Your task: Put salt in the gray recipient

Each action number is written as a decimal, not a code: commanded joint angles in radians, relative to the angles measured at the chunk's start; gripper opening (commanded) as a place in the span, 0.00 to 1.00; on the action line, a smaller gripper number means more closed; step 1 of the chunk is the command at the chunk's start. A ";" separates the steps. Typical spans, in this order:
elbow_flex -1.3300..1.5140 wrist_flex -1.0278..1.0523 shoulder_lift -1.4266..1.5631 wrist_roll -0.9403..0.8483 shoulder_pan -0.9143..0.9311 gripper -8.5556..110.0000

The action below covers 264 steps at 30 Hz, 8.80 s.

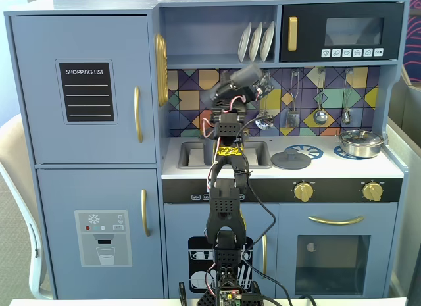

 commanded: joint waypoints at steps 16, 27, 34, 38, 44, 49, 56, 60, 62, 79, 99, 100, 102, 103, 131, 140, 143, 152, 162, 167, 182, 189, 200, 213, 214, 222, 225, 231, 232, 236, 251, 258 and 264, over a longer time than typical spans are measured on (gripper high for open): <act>0.032 0.029 0.032 1.158 -0.224 0.07; 0.017 -0.074 0.054 1.456 -0.282 0.07; 0.075 -0.002 0.052 1.540 -0.179 0.07; 0.118 0.043 0.054 1.565 -0.127 0.07; 0.137 0.038 0.055 1.571 -0.133 0.07; 0.118 -0.066 0.060 1.560 -0.195 0.07; -0.023 -0.129 0.031 1.534 -0.250 0.07; -0.012 -0.120 0.029 1.529 -0.242 0.07; 0.015 -0.103 0.029 1.539 -0.213 0.07; 0.196 -0.075 0.067 1.551 -0.153 0.07; 0.081 -0.121 0.075 1.480 -0.189 0.07; 0.109 -0.117 0.083 1.482 -0.176 0.07; 0.173 -0.117 0.103 1.480 -0.160 0.07; 0.202 -0.117 0.114 1.477 -0.155 0.07; 0.092 -0.164 0.091 0.986 -0.112 0.07; 0.098 -0.143 0.127 0.311 0.210 0.07; 0.121 -0.201 0.130 0.015 0.314 0.07; 0.204 -0.362 0.038 -0.709 0.607 0.07; 0.244 -0.387 -0.107 -1.088 0.723 0.07; 0.241 -0.396 -0.172 -1.158 0.738 0.07; 0.187 -0.448 -0.353 -1.135 0.752 0.07; 0.138 -0.494 -0.411 -1.092 0.733 0.07; 0.181 -0.468 -0.379 -1.057 0.772 0.35; 0.442 -0.256 0.043 -1.094 0.824 0.38; 0.480 -0.184 0.123 -1.118 0.825 0.31; 0.785 0.390 0.713 -1.187 0.683 0.07; 0.879 0.586 0.850 -1.235 0.476 0.07; 1.129 0.787 1.022 -1.255 0.051 0.07; 1.183 0.787 1.032 -1.269 0.018 0.07; 1.419 0.652 1.034 -1.270 -0.035 0.07; 1.733 0.773 1.197 -0.997 -0.055 0.07; 1.733 0.862 1.198 -0.956 -0.089 0.07; 1.733 0.862 1.198 -0.957 -0.080 0.09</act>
